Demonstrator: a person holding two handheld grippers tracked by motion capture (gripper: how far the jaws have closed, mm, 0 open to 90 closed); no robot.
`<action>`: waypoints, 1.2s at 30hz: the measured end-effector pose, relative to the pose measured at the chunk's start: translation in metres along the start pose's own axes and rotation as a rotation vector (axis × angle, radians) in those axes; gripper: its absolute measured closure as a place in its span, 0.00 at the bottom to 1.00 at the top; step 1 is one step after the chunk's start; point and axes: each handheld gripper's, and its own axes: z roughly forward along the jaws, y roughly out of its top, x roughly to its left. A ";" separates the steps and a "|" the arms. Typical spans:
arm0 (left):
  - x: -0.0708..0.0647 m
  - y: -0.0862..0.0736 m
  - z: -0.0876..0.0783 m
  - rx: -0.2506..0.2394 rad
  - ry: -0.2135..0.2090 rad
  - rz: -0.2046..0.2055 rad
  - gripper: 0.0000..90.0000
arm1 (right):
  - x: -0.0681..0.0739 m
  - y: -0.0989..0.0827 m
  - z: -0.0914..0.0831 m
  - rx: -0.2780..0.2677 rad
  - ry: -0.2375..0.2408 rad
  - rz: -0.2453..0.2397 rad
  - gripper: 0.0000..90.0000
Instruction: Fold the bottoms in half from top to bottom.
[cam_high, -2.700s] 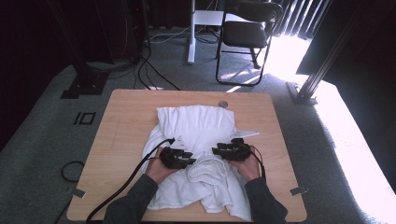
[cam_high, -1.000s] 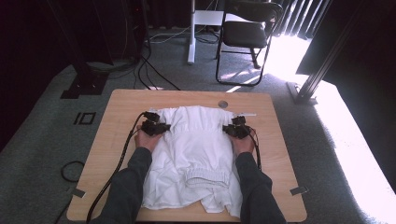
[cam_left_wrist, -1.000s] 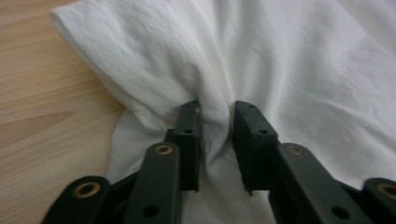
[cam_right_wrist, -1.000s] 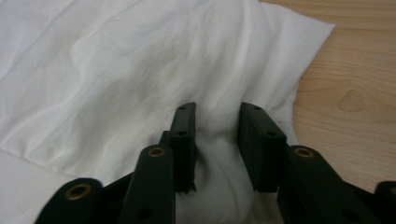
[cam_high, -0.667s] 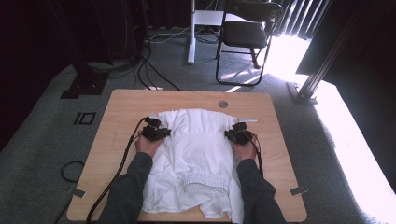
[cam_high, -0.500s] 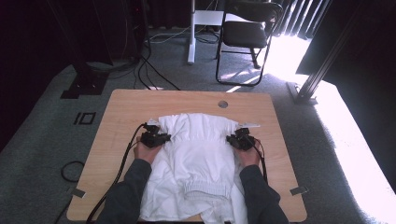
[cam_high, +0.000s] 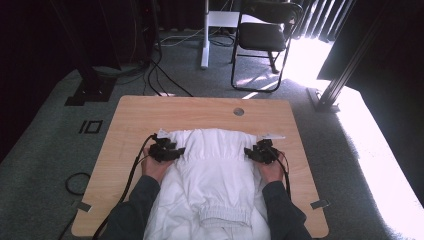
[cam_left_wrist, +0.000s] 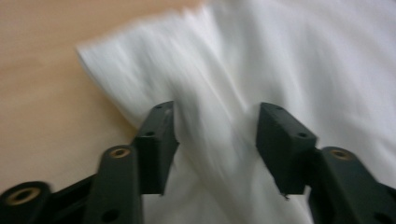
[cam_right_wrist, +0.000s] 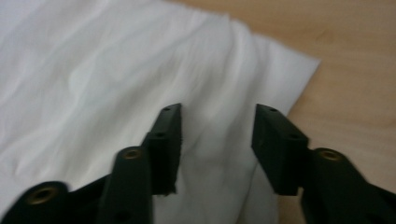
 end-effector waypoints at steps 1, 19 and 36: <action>0.002 0.006 -0.001 -0.031 0.002 0.001 0.48 | -0.002 0.005 0.001 -0.009 0.000 0.006 0.50; 0.044 0.019 0.049 0.059 0.067 -0.126 0.33 | -0.016 0.046 0.059 0.052 -0.040 0.084 0.25; 0.044 0.023 0.050 0.101 -0.020 -0.084 0.33 | -0.009 0.047 0.062 0.095 -0.179 -0.007 0.24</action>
